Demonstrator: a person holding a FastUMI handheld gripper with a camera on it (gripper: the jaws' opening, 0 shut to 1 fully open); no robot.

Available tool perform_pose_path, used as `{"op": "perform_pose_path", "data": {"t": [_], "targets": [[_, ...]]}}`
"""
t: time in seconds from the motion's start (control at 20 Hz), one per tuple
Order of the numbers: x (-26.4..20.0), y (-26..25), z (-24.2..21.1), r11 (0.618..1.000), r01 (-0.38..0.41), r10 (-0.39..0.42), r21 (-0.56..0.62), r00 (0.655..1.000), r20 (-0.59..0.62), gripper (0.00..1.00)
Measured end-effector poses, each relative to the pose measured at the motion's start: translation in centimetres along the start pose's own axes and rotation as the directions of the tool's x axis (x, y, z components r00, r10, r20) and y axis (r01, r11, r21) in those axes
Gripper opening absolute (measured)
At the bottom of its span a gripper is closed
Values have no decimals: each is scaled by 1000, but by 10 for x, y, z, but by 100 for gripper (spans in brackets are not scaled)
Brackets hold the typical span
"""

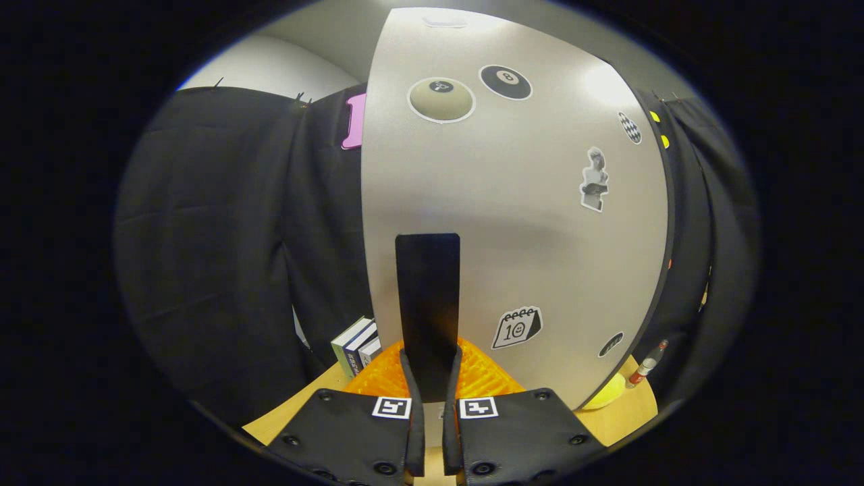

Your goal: Open the shoe cabinet door, grab the shoes and put them into the shoe cabinet, then close the shoe cabinet door.

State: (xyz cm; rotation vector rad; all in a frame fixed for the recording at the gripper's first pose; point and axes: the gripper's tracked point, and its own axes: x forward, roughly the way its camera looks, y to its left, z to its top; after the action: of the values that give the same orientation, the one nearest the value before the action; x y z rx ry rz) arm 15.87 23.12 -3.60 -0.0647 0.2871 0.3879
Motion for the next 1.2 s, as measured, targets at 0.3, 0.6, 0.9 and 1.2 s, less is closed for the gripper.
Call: {"op": "perform_pose_path", "data": {"t": [0.3,0.6,0.9,1.2], "targets": [[-36,-12,-6,1000,-3,3,2,1000,15,12],[-70,-32,-14,1000,-11,10,8,999,39,12],[-101,-59,-18,1000,-1,1,7,999,34,12],[-127,-83,-22,999,46,-46,7,998,30,11]]}}
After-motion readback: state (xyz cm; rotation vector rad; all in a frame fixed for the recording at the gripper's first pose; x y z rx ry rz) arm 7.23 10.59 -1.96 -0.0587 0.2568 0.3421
